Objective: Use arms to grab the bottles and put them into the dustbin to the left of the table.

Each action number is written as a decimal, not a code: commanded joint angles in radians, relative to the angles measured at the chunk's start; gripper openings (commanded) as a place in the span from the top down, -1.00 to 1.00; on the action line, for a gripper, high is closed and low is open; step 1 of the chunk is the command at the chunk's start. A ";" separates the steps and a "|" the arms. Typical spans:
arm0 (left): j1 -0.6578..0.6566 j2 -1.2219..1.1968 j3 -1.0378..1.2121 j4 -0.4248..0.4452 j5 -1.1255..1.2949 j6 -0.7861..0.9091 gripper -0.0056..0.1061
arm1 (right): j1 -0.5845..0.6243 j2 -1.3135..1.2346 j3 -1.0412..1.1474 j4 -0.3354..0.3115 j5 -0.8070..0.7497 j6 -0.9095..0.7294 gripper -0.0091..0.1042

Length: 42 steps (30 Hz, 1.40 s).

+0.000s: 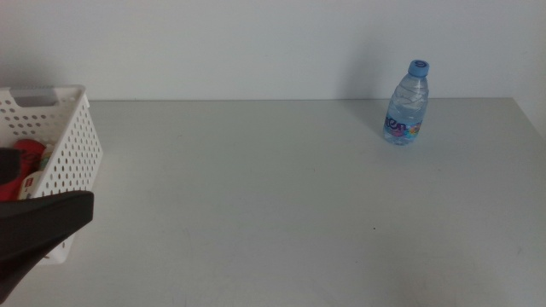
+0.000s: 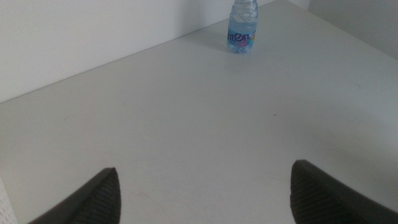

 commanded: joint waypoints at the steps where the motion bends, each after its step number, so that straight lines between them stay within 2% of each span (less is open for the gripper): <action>1: -0.007 0.005 -0.024 -0.008 -0.075 -0.016 -0.77 | -0.007 -0.021 -0.013 0.028 -0.071 -0.009 -0.83; 5: -0.007 0.005 -0.024 0.002 -0.075 -0.016 -0.77 | -0.007 0.019 -0.080 0.121 -0.162 -0.014 -0.83; 9: -0.007 0.005 -0.022 0.004 -0.074 -0.016 -0.77 | -0.006 0.128 -0.172 0.120 -0.276 -0.031 -0.83; 16: -0.007 0.005 -0.022 0.009 -0.074 -0.016 -0.77 | -0.006 0.482 -0.188 0.111 -0.764 -0.012 -0.83; 20: -0.007 0.005 -0.022 0.009 -0.074 -0.016 -0.77 | -0.006 0.644 -0.188 0.107 -0.948 -0.012 -0.83; 22: -0.007 0.005 -0.022 0.009 -0.074 -0.016 -0.77 | -0.006 0.721 -0.188 0.085 -1.023 -0.009 -0.83; 24: -0.007 0.005 -0.022 0.009 -0.074 -0.016 -0.77 | -0.006 0.804 -0.192 0.063 -1.166 -0.009 -0.83; 26: -0.007 0.005 -0.022 0.009 -0.074 -0.016 -0.77 | -0.006 0.913 -0.196 0.015 -1.330 -0.009 -0.83; 34: -0.007 0.005 -0.022 0.009 -0.074 -0.016 -0.77 | -0.005 1.347 -0.265 -0.179 -1.681 0.000 -0.83; 37: -0.007 0.005 -0.022 0.009 -0.074 -0.016 -0.77 | -0.005 1.468 -0.334 -0.265 -1.678 0.021 -0.83; 40: -0.007 0.005 -0.022 0.009 -0.074 -0.016 -0.77 | -0.005 1.561 -0.417 -0.265 -1.677 0.022 -0.82; 42: -0.007 0.005 -0.022 0.009 -0.074 -0.016 -0.77 | -0.005 1.617 -0.484 -0.235 -1.664 0.022 -0.82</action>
